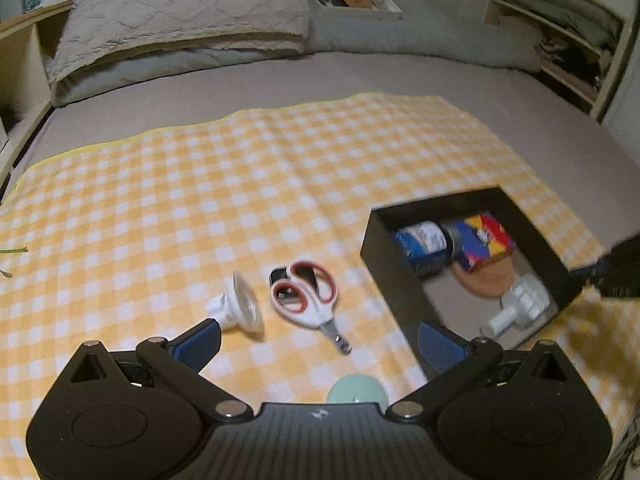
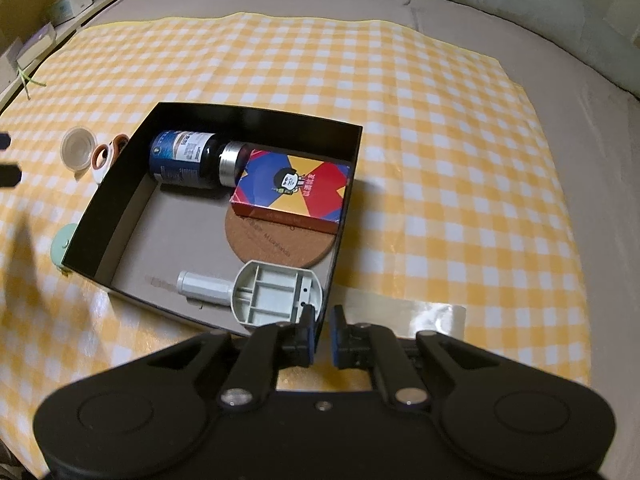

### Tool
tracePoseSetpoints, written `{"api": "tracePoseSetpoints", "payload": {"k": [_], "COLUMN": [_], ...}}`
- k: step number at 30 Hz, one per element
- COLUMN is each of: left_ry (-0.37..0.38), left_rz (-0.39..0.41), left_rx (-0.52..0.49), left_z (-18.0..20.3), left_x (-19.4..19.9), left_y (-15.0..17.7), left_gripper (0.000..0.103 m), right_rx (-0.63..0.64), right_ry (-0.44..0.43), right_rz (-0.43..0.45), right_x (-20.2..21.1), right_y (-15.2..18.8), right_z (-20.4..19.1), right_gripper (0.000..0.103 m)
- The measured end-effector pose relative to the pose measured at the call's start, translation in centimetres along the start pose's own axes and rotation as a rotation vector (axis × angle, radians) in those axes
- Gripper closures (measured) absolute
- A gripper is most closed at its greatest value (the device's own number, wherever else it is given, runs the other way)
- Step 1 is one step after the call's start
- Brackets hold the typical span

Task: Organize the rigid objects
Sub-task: 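Move the left gripper to the mint-green tape measure and grasp it, then carry the tape measure with the left gripper into the box and release it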

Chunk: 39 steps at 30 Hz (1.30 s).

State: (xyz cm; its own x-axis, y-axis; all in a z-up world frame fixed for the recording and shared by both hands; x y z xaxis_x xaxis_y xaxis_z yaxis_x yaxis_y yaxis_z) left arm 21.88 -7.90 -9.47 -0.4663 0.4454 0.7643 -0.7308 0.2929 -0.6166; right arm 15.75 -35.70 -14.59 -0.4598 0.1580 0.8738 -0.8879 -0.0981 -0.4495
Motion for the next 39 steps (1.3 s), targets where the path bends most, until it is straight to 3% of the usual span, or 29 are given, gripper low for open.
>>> {"api": "tracePoseSetpoints", "payload": {"k": [7,13,19,26,29,39], "left_ry": [0.036,0.07,0.057,0.027,0.024,0.036], "left_rz": [-0.074,-0.162,-0.218,-0.227,-0.207,-0.19], "left_rx": [-0.07,-0.09,-0.12,-0.112,-0.116,-0.099], "left_z": [0.6,1.8,2.5,1.6,1.5,1.6], "left_x": [-1.3,-3.8,-6.1,-7.5,-7.5,-7.0], "left_y": [2.1,4.3,5.9,6.3,6.2,5.5], "left_gripper": [0.016,0.018,0.025,0.036,0.052,0.052], "right_rx": [-0.002,0.008,0.013,0.013,0.015,0.011], "right_ry": [0.008,0.015,0.016,0.015,0.004,-0.003], "right_rz": [-0.006,-0.002,0.001,-0.002,0.003,0.001], "right_x": [0.0,0.0,0.1,0.0,-0.1,0.1], "right_y": [0.0,0.0,0.0,0.1,0.1,-0.1], "right_z": [-0.1,-0.3,-0.2,0.0,-0.1,-0.4], "right_gripper": [0.096,0.095,0.094,0.09,0.093,0.097]}}
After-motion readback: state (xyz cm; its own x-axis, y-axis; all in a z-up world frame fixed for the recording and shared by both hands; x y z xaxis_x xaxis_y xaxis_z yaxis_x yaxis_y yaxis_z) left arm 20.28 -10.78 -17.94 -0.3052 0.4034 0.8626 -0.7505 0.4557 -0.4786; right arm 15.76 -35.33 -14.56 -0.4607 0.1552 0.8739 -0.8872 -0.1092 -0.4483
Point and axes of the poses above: each gripper's, at about its wrist camera, not at the fingertips, and x roughly against the way its jaws point, z to its right, y to its underside, the point moved 3 cm from there along -x, roughly the way its jaws point, and after that the axes turned 9 degrees about y, right-handed, at the moved point
